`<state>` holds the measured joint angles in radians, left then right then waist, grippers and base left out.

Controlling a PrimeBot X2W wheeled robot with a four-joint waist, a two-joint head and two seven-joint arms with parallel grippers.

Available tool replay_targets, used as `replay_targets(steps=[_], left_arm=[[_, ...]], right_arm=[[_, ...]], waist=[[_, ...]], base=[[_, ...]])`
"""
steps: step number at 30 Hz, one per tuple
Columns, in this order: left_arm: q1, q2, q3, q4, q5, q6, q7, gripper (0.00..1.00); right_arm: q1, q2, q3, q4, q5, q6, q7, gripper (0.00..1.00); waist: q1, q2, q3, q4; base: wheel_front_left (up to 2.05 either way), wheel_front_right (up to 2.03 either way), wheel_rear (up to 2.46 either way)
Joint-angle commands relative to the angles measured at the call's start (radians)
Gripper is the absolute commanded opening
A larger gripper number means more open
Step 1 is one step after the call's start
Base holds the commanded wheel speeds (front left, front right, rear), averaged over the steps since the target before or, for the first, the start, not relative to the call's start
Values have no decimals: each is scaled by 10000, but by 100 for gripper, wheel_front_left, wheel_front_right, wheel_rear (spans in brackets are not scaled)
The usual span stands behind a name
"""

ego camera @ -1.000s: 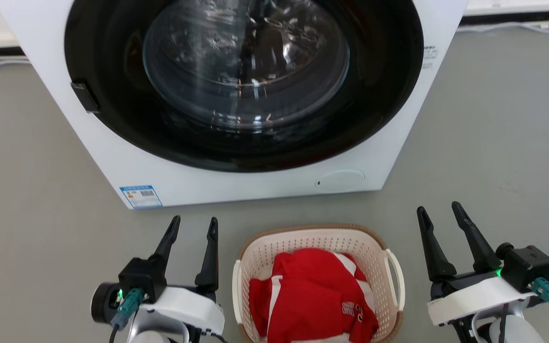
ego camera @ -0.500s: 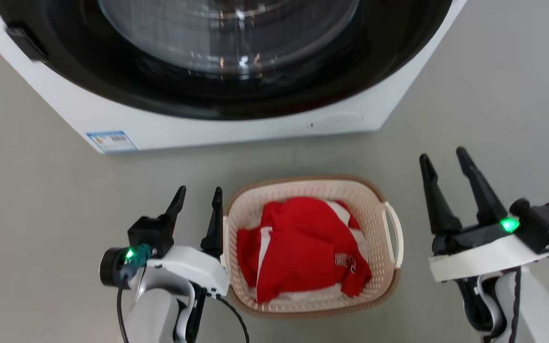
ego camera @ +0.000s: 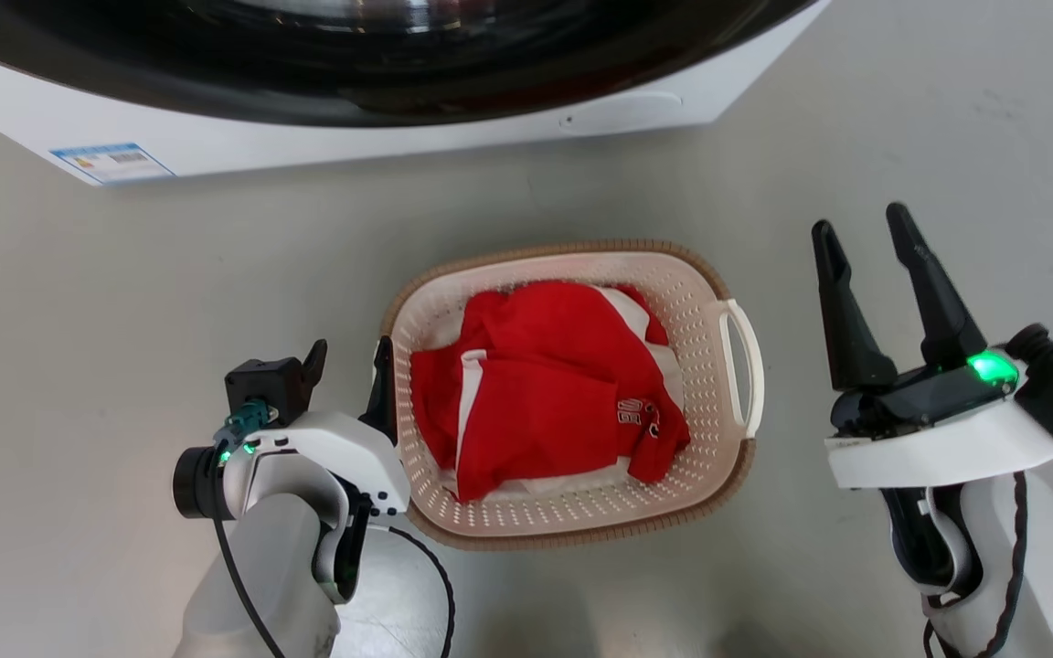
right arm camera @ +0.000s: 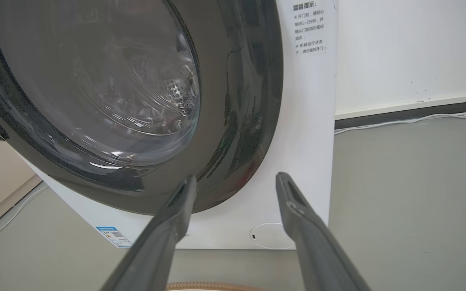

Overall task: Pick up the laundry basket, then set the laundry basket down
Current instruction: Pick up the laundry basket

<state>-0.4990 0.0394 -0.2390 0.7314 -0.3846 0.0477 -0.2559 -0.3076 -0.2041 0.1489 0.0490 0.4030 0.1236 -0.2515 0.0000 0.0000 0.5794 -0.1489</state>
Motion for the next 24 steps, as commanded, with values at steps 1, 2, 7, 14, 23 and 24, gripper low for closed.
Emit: replay_targets(steps=[1, 2, 7, 14, 23, 24], left_arm=[[-182, 108, 237, 17, -129, -70, -59, 100], [-282, 108, 240, 216, -195, -95, -59, 100], [-763, 108, 68, 1432, -871, -289, -59, 100], [-1430, 108, -446, 2782, -1462, -431, -59, 100], [-2172, 108, -998, 4305, -1938, -437, -59, 100], [-2249, 108, -1059, 4441, -1975, -432, -59, 100]], right_arm=[[-59, -97, 198, -273, 75, 71, -103, 100], [-92, -104, 206, -284, 85, 71, -103, 100], [-249, -139, 272, -311, 155, 71, -103, 100], [-484, -160, 327, -331, 281, 71, -103, 100], [-760, -148, 361, -399, 372, 71, -103, 100], [-783, -143, 367, -400, 381, 71, -103, 100]], waist=[[0, 0, 269, -123], [0, 0, 355, -145], [0, 0, 737, -243], [0, 0, 1281, -398], [0, 0, 1956, -662], [0, 0, 2024, -684]], base=[[0, 0, 0], [0, 0, 0], [0, 0, 0], [0, 0, 0], [0, 0, 0], [0, 0, 0]])
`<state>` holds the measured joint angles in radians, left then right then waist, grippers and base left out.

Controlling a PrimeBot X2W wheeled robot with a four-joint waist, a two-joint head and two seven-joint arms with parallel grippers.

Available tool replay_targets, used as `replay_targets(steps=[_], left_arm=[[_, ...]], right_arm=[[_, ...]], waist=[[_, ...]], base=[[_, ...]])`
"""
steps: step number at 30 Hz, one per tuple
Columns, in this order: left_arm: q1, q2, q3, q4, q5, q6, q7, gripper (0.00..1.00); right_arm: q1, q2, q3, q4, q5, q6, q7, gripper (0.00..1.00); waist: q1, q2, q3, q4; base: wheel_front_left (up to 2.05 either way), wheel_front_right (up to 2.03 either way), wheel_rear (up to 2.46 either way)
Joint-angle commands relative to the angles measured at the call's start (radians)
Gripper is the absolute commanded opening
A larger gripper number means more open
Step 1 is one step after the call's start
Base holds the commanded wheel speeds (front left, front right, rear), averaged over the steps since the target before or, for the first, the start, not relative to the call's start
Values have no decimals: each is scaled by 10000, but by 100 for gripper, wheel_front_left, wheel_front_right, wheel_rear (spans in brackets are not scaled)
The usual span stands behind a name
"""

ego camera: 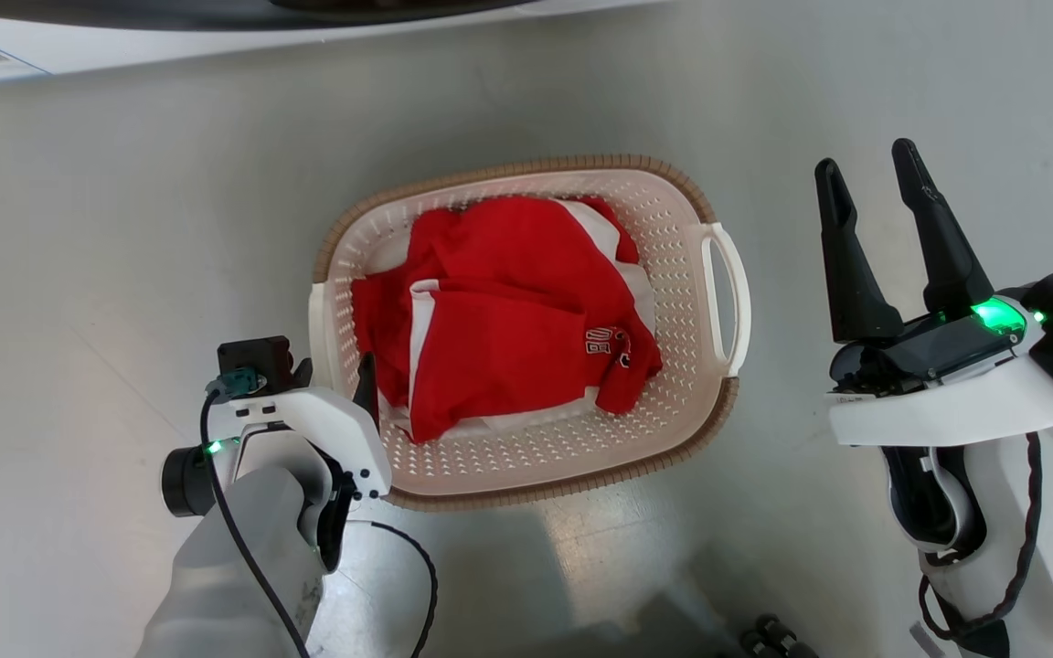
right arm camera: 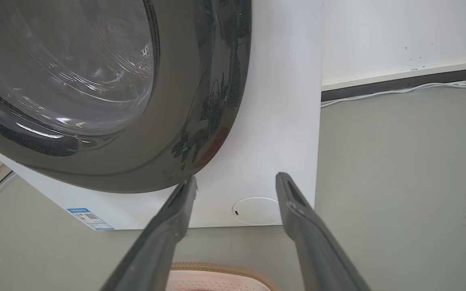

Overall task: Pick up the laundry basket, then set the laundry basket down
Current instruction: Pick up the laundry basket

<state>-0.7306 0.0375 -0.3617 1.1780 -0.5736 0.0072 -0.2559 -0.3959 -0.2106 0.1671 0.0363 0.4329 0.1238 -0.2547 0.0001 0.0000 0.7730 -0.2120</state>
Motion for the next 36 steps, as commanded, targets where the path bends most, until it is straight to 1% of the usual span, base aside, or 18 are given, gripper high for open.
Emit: replay_targets(steps=[1, 5, 6, 7, 8, 9, 11, 13, 15, 17, 18, 26, 36], left_arm=[[1, 127, 84, 127, -94, -12, -59, 100], [-189, 127, -125, 505, -253, -9, -59, 100], [-227, 127, -157, 545, -285, 3, -59, 98], [-261, 127, -178, 570, -315, 20, -59, 89], [-289, 127, -190, 585, -341, 43, -59, 84], [-313, 127, -190, 600, -368, 86, -59, 75], [-355, 127, -176, 634, -416, 218, -59, 64], [-393, 127, -191, 667, -440, 278, -59, 48], [-432, 127, -220, 724, -462, 314, -59, 37], [-475, 127, -241, 786, -481, 356, -59, 6], [-497, 127, -242, 814, -494, 378, -59, 0], [-441, 129, -173, 959, -560, 438, -59, 0], [160, 151, 104, 729, -546, 446, -59, 0]], right_arm=[[79, -70, 190, -266, 91, 69, -70, 100], [5, -46, 280, -232, 112, 69, -70, 100], [-7, -44, 291, -234, 121, 69, -70, 100], [-18, -40, 292, -236, 130, 69, -70, 100], [-26, -40, 288, -232, 138, 69, -70, 100], [-34, -38, 279, -225, 151, 69, -70, 100], [-48, -26, 262, -197, 183, 69, -70, 100], [-70, -19, 260, -175, 204, 69, -70, 100], [-100, -3, 273, -152, 218, 69, -70, 100], [-121, 37, 277, -127, 278, 69, -70, 100], [-126, 50, 276, -111, 307, 69, -70, 100], [-120, 93, 303, 67, 367, 69, -70, 100], [51, -22, 412, 220, 374, 69, -70, 100]], waist=[[0, 0, 143, -73], [0, 0, 276, -149], [0, 0, 298, -159], [0, 0, 313, -165], [0, 0, 323, -170], [0, 0, 333, -174], [0, 0, 342, -183], [0, 0, 351, -194], [0, 0, 356, -214], [0, 0, 352, -234], [0, 0, 349, -242], [0, 0, 113, -233], [0, 0, -451, 31]], base=[[0, 0, 0], [0, 0, 0], [0, 0, 0], [0, 0, 0], [0, 0, 0], [0, 0, 0], [0, 0, 0], [0, 0, 0], [0, 0, 0], [0, 0, 0], [0, 0, 0], [0, 0, 0], [0, 0, 0]])
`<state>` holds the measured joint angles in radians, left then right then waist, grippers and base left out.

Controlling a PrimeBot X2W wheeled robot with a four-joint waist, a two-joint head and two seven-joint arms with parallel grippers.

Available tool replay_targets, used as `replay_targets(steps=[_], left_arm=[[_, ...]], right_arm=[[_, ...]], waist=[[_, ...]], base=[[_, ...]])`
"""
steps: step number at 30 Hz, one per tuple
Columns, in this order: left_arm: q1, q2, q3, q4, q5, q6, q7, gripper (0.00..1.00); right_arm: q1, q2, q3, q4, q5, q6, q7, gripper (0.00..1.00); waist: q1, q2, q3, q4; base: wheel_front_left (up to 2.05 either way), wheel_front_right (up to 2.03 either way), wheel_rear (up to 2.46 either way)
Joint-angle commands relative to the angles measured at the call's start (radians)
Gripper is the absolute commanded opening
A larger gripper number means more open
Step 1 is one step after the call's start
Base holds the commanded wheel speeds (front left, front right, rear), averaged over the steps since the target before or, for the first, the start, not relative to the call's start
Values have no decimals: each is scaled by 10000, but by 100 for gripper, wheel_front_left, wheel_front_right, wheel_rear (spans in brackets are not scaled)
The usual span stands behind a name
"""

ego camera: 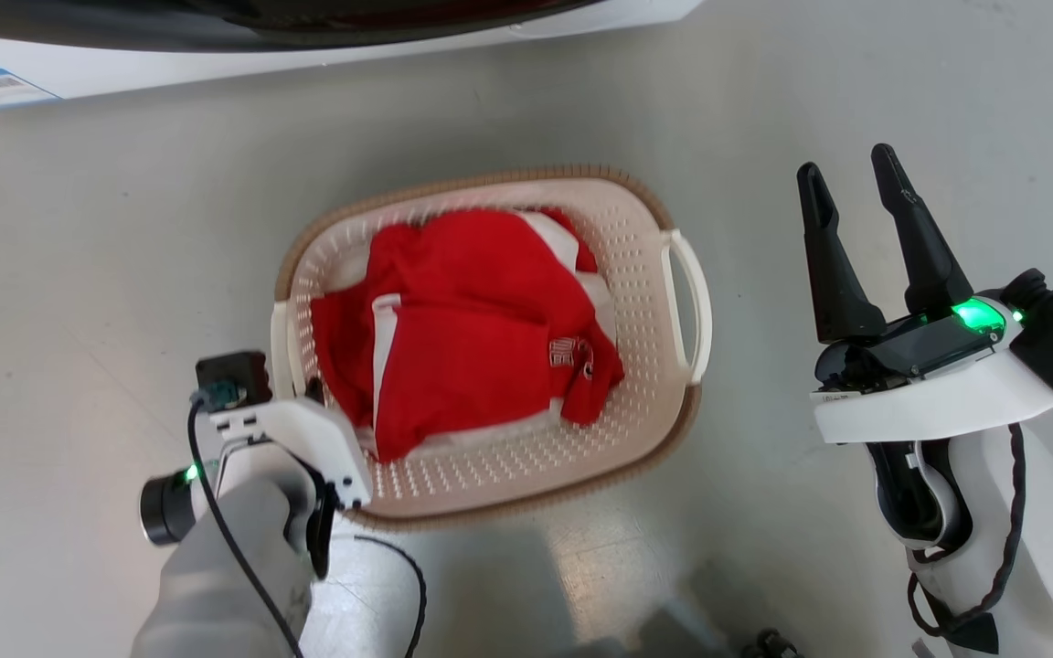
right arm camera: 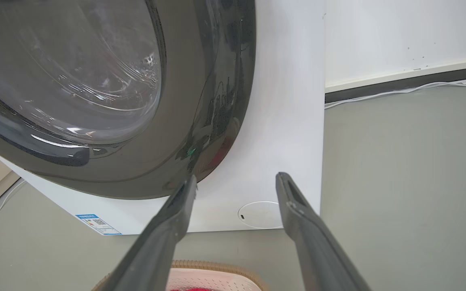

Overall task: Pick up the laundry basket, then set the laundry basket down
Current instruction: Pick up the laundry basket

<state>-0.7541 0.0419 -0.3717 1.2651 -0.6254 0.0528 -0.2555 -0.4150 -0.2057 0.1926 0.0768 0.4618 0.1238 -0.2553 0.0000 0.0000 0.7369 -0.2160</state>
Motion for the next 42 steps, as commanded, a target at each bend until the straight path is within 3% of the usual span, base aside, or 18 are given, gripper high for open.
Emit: replay_targets(steps=[1, 17, 18, 19, 20, 21, 33, 42], left_arm=[[465, 134, 221, -162, -6, -28, -63, 0], [725, 619, 494, -94, 191, -96, -63, 2], [722, 627, 447, -80, 255, -98, -63, 20], [725, 621, 429, -54, 275, -114, -63, 31], [722, 613, 445, -31, 266, -107, -63, 69], [715, 606, 455, -14, 265, -96, -63, 100], [879, 728, 733, -294, 363, -13, -63, 100], [1578, 1167, 1483, -2180, 1077, -10, -63, 100]], right_arm=[[258, -89, 183, -178, 85, 69, -65, 100], [351, -405, 195, -215, 81, 69, -65, 100], [342, -407, 199, -212, 78, 69, -65, 100], [334, -408, 206, -208, 76, 69, -65, 100], [330, -411, 214, -200, 77, 69, -65, 100], [329, -416, 224, -189, 77, 69, -65, 100], [367, -381, 333, 22, 97, 69, -65, 100], [539, -233, 373, 256, 113, 69, -65, 100]], waist=[[0, 0, -124, 88], [0, 0, -111, 454], [0, 0, -116, 463], [0, 0, -120, 469], [0, 0, -128, 476], [0, 0, -140, 486], [0, 0, -632, 503], [0, 0, -1701, 627]], base=[[0, 0, 0], [0, 0, 0], [0, 0, 0], [0, 0, 0], [0, 0, 0], [0, 0, 0], [0, 0, 0], [0, 0, 0]])
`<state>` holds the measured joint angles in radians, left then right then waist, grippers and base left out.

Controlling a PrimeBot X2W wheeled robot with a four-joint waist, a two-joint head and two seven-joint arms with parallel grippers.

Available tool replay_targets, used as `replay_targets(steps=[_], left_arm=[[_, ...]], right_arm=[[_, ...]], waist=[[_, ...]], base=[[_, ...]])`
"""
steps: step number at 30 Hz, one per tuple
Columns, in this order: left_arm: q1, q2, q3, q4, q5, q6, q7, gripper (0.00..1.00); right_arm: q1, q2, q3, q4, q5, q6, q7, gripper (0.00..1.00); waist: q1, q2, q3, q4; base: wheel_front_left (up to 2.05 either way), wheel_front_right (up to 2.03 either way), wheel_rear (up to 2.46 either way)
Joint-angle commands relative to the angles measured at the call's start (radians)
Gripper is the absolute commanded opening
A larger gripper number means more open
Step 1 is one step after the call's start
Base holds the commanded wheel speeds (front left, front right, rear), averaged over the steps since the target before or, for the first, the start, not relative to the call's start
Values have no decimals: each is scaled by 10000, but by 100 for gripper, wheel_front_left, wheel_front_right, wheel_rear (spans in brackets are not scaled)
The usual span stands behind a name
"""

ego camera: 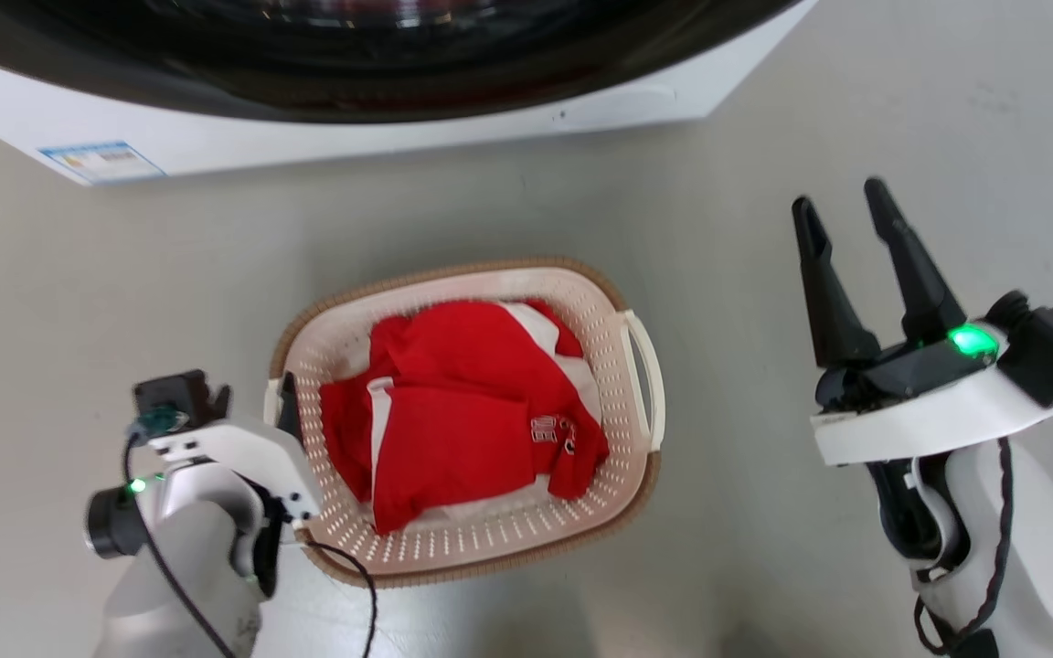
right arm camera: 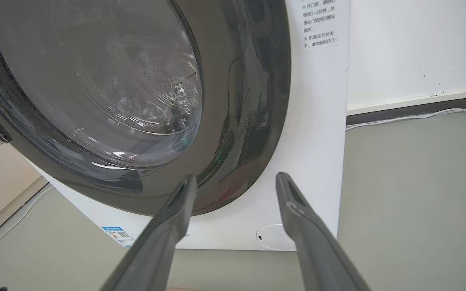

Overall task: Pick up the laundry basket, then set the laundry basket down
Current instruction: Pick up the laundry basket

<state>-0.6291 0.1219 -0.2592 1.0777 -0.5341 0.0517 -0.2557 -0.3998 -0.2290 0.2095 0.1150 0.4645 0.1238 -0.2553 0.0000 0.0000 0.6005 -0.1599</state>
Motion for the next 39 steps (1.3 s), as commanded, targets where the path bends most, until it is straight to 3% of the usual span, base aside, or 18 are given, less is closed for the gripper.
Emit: replay_targets(steps=[1, 15, 24, 39], left_arm=[[419, 390, 485, -586, 294, -19, -61, 100], [2517, -105, 1843, -4196, 2139, -453, -61, 100], [3899, -557, 2402, -6384, 2780, -741, -61, 100], [5098, -713, 2117, -8812, 2828, -339, -61, 100]], right_arm=[[416, 17, 204, -90, 90, 69, -65, 100], [1245, 336, 188, 517, -33, 69, -65, 100], [2028, 445, -239, 688, -234, 69, -65, 100], [2636, 360, -763, 327, -863, 69, -65, 100]], waist=[[0, 0, -497, 93], [0, 0, -3183, 582], [0, 0, -4502, 1125], [0, 0, -5146, 1607]], base=[[0, 0, 0], [0, 0, 0], [0, 0, 0], [0, 0, 0]])
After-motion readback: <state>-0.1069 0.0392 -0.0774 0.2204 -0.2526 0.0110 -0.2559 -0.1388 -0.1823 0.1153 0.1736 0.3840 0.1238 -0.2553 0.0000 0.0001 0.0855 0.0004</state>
